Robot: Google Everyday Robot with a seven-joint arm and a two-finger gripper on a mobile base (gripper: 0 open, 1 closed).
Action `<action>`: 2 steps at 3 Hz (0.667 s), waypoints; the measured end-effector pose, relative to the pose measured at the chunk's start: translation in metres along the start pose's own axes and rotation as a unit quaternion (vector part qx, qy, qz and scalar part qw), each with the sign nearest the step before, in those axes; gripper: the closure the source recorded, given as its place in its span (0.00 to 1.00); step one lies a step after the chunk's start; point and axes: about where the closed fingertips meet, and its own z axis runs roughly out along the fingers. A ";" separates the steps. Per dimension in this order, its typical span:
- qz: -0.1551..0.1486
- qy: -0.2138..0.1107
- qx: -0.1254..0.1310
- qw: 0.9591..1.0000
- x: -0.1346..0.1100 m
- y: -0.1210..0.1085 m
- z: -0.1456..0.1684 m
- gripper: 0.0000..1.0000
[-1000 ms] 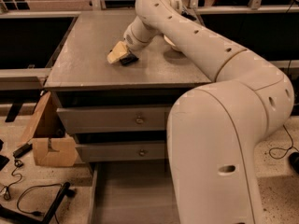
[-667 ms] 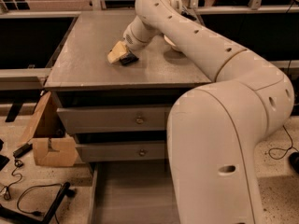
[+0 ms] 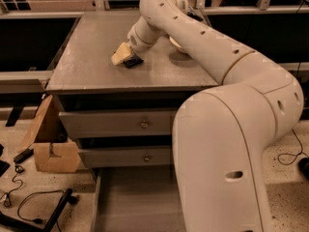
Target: Place rxbar blueberry into bottom drawer
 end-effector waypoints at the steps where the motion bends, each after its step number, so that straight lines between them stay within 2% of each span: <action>1: 0.000 0.000 0.000 1.000 -0.005 0.000 -0.007 1.00; 2: 0.000 0.000 0.000 1.000 -0.015 0.000 -0.018 1.00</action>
Offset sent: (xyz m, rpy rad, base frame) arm -0.0447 -0.0237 0.0997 0.0670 -0.1362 0.0393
